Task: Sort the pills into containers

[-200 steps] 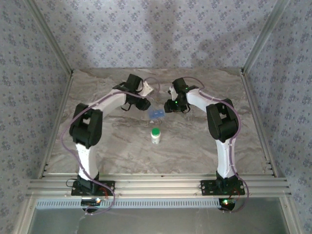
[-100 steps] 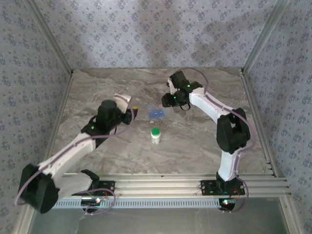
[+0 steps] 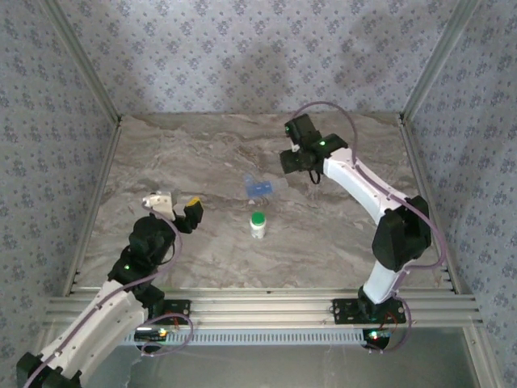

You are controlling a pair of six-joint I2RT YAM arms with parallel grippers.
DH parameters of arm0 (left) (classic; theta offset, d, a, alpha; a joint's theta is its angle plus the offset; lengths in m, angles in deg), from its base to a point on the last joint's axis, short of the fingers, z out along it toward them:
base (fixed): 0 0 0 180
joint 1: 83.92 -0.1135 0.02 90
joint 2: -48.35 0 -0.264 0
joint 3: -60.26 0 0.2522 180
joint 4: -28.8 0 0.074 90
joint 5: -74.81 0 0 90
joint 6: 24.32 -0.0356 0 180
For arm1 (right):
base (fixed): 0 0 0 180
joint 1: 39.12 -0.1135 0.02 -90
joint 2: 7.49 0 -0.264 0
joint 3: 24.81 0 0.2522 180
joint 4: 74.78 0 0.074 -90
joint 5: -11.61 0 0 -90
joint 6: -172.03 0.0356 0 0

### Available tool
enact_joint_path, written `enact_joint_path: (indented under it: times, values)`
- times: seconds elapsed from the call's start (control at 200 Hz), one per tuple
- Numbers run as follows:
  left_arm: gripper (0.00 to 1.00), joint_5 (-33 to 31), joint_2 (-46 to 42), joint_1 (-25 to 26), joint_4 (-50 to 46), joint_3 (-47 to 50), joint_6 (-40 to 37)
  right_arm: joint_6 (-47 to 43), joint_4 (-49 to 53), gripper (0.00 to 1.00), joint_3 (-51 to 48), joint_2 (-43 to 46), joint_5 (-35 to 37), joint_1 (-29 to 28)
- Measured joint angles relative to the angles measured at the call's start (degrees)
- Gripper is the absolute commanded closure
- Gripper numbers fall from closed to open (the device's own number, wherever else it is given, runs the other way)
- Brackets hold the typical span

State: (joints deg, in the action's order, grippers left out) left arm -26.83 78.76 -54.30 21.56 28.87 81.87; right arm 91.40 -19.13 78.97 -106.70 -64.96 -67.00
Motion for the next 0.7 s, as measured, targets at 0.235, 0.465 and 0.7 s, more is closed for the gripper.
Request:
enact_joint_path:
  times: [0.235,0.465,0.7]
  values:
    - [0.26,4.44,8.94,0.0,4.0,1.2,-1.25,-0.59,0.48,0.34,6.95,-9.6,3.56,9.7]
    - [0.25,4.7,8.17,-0.02,4.87,2.4,-1.29,-1.33,2.36,0.35,12.24,-16.59,3.19,13.25]
    - [0.26,4.76,8.15,0.0,5.7,2.43,-1.29,-1.66,4.87,0.38,19.5,-22.86,1.05,15.72]
